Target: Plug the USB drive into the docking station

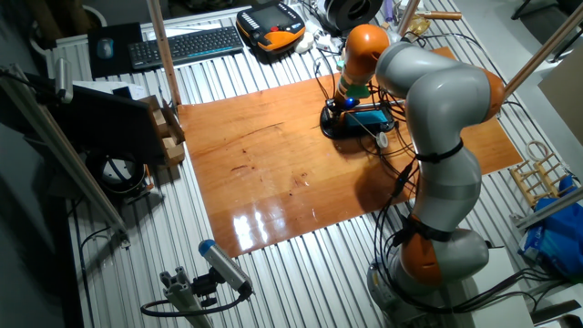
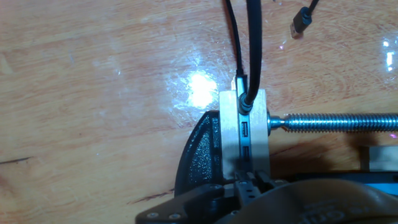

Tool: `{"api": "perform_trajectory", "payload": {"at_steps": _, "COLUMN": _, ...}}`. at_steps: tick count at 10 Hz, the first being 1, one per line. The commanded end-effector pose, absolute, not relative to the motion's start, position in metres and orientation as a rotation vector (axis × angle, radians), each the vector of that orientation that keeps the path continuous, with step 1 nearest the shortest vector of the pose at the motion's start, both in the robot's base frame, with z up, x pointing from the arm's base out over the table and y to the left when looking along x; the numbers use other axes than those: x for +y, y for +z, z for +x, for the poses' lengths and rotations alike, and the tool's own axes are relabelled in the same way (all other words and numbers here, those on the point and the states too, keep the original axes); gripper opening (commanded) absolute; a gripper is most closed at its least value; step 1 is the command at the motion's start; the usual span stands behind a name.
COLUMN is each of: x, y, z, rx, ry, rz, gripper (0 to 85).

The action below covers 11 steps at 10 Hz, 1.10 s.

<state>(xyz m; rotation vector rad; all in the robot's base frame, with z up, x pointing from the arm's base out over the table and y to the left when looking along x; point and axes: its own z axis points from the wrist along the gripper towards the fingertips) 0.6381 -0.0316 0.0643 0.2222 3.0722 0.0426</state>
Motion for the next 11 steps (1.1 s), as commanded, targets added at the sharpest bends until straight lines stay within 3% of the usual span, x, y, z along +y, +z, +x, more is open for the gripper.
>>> {"api": "perform_trajectory", "payload": {"at_steps": 1, "x": -0.0316, "y": 0.0642, "z": 0.6383, "rx": 3.072, "ry": 0.040, "rz": 0.224, "gripper": 0.0}}
{"api": "perform_trajectory", "payload": {"at_steps": 11, "x": -0.0307, "y": 0.0597, "z": 0.6387, "rx": 3.069, "ry": 0.034, "rz": 0.236, "gripper": 0.0}}
